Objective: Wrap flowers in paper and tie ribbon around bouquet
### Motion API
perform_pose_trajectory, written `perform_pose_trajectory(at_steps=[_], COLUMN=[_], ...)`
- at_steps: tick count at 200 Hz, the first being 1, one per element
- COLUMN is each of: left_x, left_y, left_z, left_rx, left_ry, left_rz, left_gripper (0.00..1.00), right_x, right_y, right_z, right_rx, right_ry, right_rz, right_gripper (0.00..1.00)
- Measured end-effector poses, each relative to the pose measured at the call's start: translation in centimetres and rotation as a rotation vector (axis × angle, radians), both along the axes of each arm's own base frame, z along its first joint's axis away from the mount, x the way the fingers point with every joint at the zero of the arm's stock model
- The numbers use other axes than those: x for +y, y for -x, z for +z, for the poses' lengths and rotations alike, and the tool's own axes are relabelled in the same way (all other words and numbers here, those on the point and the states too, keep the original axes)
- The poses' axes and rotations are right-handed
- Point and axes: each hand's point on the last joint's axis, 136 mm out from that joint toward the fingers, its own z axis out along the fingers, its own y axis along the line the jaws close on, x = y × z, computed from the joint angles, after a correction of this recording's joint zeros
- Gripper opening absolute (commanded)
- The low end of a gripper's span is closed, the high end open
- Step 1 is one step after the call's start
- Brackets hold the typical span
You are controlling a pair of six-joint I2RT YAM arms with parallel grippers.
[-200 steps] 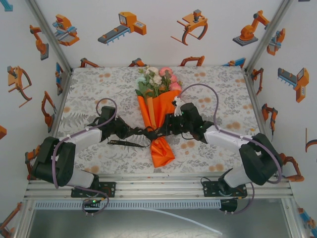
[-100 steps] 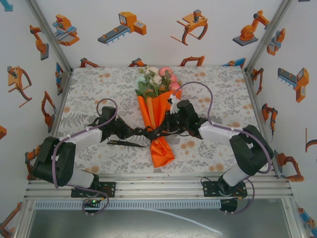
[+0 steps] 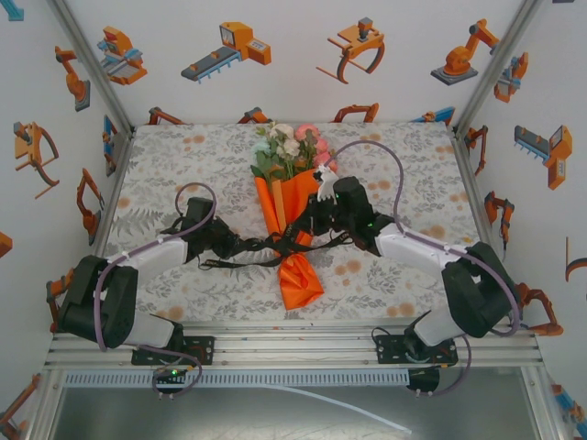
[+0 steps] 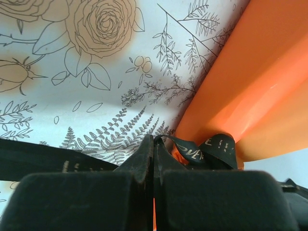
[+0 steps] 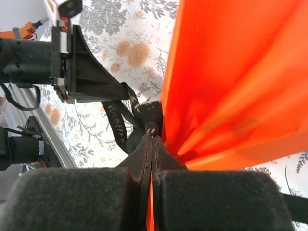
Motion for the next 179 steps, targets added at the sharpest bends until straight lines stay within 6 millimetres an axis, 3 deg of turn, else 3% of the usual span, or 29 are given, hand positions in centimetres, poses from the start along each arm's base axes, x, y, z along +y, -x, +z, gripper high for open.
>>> perform_pose_trajectory(at_steps=[49, 82, 117, 179], left_x=[1.0, 1.4, 1.8, 2.3], left_y=[0.1, 0.2, 0.4, 0.7], left_z=[-0.2, -0.4, -0.7, -1.0], left_rx=[0.021, 0.028, 0.046, 0.066], left_ry=[-0.016, -0.026, -0.036, -0.046], left_rz=[0.027, 0.039, 0.048, 0.055], left_gripper=[0.0, 0.0, 0.0, 0.0], right_x=[-1.2, -2.2, -5.1, -5.8], right_y=[0.1, 0.2, -1.2, -1.2], right_z=[1.5, 0.2, -1.1, -1.8], right_rx=[-0.042, -0.003, 0.07, 0.158], right_ry=[0.01, 0.057, 0.079, 0.092], right_rz=[-0.018, -0.033, -0.136, -0.164], right_gripper=[0.0, 0.0, 0.0, 0.0])
